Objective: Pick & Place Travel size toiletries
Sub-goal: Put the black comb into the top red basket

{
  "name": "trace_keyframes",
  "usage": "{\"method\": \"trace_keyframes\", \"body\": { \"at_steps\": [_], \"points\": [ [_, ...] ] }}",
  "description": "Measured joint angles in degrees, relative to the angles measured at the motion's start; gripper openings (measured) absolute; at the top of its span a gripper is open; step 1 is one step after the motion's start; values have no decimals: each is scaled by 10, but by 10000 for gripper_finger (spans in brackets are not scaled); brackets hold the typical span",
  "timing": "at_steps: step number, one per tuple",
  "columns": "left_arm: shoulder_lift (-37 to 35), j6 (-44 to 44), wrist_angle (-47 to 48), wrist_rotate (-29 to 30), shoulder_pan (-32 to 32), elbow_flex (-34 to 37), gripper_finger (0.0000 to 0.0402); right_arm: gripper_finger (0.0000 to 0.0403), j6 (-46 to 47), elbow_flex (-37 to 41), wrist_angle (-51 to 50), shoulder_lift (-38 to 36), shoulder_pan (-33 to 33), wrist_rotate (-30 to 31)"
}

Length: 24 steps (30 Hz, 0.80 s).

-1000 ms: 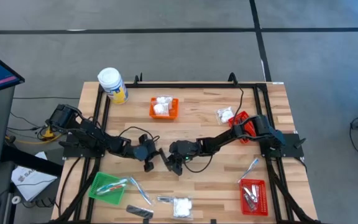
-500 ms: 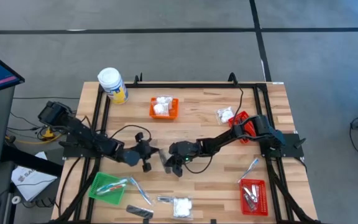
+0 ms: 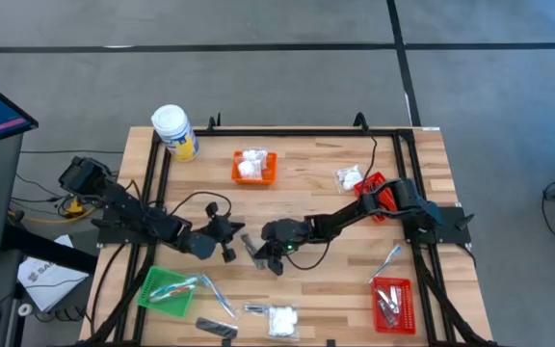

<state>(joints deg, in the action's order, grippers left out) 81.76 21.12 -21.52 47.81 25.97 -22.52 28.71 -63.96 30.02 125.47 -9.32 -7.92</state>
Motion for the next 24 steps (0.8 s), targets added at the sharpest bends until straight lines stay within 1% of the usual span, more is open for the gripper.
{"method": "trace_keyframes", "body": {
  "at_steps": [9, 11, 14, 21, 24],
  "points": [
    [0, -7, 0, 127, 46, 0, 3, 8, -23, 0, -15, -17, 0, -14],
    [-1, -13, 0, 148, 54, -1, 3, 8, -30, 2, -36, -29, -1, -15],
    [-4, -14, 1, 163, 61, -1, 3, 8, -42, 2, -70, -45, -1, -14],
    [-22, -14, 1, 165, 62, -1, 4, 8, -66, 3, -152, -88, 0, -8],
    [-22, -14, 1, 162, 62, -1, 3, 8, -69, 3, -191, -108, 0, 11]
  ]
}}
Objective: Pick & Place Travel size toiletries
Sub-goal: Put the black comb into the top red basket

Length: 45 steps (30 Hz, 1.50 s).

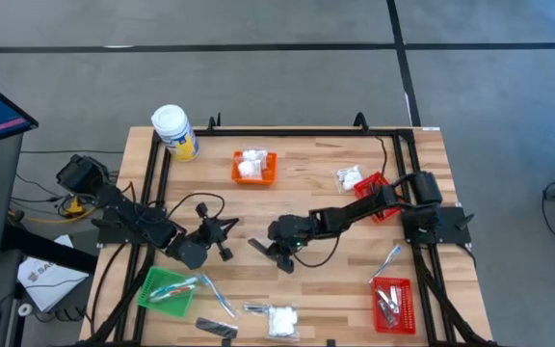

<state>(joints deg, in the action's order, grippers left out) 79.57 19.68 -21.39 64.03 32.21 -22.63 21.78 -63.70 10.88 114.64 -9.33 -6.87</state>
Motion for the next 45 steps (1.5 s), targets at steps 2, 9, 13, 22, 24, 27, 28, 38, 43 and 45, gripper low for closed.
{"method": "trace_keyframes", "body": {
  "at_steps": [2, 9, 13, 22, 24, 27, 28, 38, 43, 45],
  "points": [
    [0, 0, 0, 0, 0, 0, 3, 8, -5, 0, -34, -16, 1, 17],
    [0, 0, 2, -2, 0, 0, 4, 8, -14, -1, -160, -73, 1, 69],
    [0, 1, 3, -4, 0, 0, 3, 8, -14, 10, -217, -112, -8, 99],
    [0, 2, 4, -4, 0, 0, 4, 7, 44, 89, -277, -239, -50, 177],
    [0, 3, 4, -4, 0, 0, 6, 7, 59, 107, -283, -269, -57, 194],
    [0, 5, 4, -4, 0, 0, 5, 7, 84, 131, -308, -311, -66, 223],
    [0, 5, 4, -4, 0, 0, 4, 7, 93, 139, -318, -325, -68, 231],
    [0, 5, 4, -3, 0, 0, 3, 6, 200, 198, -460, -440, -71, 297],
    [0, 5, 4, -2, 0, 0, 3, 6, 248, 203, -553, -483, -80, 328],
    [0, 5, 3, -2, 0, 0, 3, 7, 273, 203, -586, -496, -84, 337]
  ]
}}
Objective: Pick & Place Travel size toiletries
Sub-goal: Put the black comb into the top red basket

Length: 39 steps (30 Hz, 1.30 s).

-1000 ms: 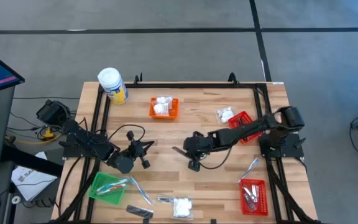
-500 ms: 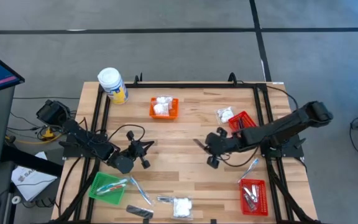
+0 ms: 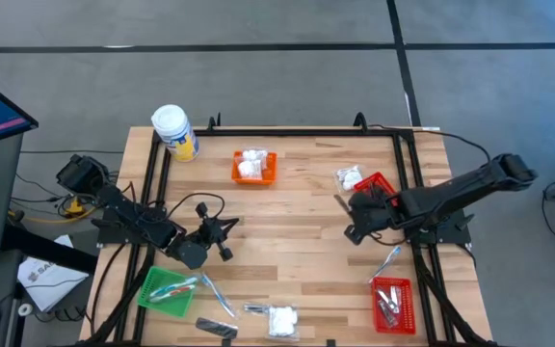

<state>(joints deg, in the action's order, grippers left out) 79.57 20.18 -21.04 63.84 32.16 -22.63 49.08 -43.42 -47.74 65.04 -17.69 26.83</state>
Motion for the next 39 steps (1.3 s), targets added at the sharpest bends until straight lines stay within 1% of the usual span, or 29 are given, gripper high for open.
{"method": "trace_keyframes", "body": {
  "at_steps": [10, 16, 21, 30, 39],
  "points": [
    [0, 2, 0, 0, 0, 0, 5, 5, 163, 0, -196, -41, -18, 45],
    [0, 2, 0, 0, 0, 0, 3, 5, 200, 0, -260, -43, 2, 46],
    [0, 2, 0, 0, 0, 0, 3, 5, 197, 5, -264, -39, 21, 48],
    [0, 2, 0, 0, 0, 0, 4, 5, 204, 88, -235, -40, 63, 32],
    [0, 9, 0, -1, -7, 0, 5, 10, 180, 90, -217, -40, 66, 31]
  ]
}}
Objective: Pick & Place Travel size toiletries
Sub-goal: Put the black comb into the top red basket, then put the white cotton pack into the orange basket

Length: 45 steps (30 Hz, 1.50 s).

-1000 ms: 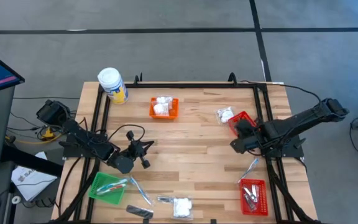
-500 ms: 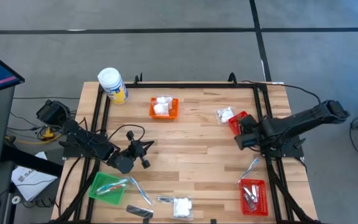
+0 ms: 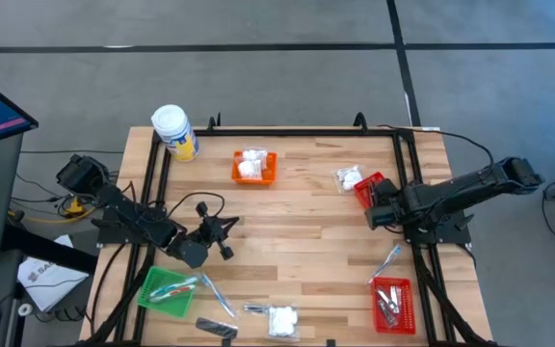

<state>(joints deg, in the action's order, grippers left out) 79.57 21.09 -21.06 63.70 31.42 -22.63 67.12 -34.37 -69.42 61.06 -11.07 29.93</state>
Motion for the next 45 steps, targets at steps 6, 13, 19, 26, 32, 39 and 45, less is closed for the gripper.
{"method": "trace_keyframes", "body": {
  "at_steps": [6, 13, 19, 26, 32, 39, 45],
  "points": [
    [0, 3, 0, 0, 0, 0, 3, 24, 0, 0, 0, 0, 0, 0],
    [0, 3, 0, 0, 0, 0, 6, 61, 0, 0, 8, 0, 0, 1],
    [0, 3, 0, 0, 0, 0, 3, 74, -3, -6, 6, 0, 0, 29],
    [0, 3, 0, 1, 0, 0, 3, 75, -56, -63, 8, 0, 0, 63],
    [0, 3, 0, 1, 0, 0, 3, 75, -127, -118, 38, 0, 13, 104],
    [0, 5, 0, 1, 0, 0, 6, 32, -325, -125, 189, 12, 132, 8],
    [0, 6, 0, 1, 0, 0, 4, 9, -452, -125, 259, 68, 295, -123]
  ]
}}
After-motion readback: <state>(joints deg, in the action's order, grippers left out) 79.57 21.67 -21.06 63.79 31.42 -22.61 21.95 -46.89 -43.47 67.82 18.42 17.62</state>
